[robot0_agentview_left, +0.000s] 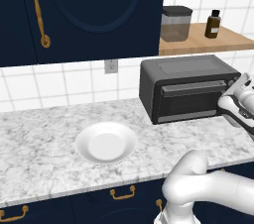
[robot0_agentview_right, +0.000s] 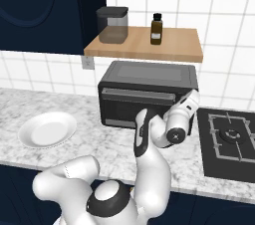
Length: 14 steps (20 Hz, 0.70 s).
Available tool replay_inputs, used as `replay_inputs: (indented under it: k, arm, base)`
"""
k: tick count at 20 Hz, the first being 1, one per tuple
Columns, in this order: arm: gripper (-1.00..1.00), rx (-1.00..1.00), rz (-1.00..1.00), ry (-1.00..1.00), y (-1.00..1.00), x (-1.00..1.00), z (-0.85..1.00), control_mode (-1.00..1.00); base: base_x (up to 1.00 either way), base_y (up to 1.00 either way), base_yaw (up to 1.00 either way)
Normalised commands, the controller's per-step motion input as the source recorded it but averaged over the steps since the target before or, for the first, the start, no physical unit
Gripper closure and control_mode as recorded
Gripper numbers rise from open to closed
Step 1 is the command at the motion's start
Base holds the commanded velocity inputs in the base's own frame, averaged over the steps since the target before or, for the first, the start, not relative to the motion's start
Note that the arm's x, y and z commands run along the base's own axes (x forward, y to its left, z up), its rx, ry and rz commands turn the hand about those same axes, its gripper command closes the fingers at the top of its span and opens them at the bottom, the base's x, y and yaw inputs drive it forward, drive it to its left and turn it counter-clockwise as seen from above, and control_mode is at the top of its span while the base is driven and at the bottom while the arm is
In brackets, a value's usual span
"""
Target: Pick up the kebab skewer and baguette bread, and place them inside the toaster oven. Close the toaster oven door and start by setting the timer.
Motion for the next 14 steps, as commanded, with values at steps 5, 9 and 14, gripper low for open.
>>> replay_inputs:
  k: [5, 9, 14]
  arm:
    - [-1.0, 0.0, 0.0, 0.0, -0.17, 0.0, 0.0, -1.0]
    - [-1.0, 0.0, 0.0, 0.0, -0.17, 0.0, 0.0, -1.0]
    - [-1.0, 0.0, 0.0, 0.0, -0.07, 0.0, 0.0, -1.0]
  base:
    - [0.0, 0.0, 0.0]
    - [0.0, 0.0, 0.0]
    - [0.0, 0.0, 0.0]
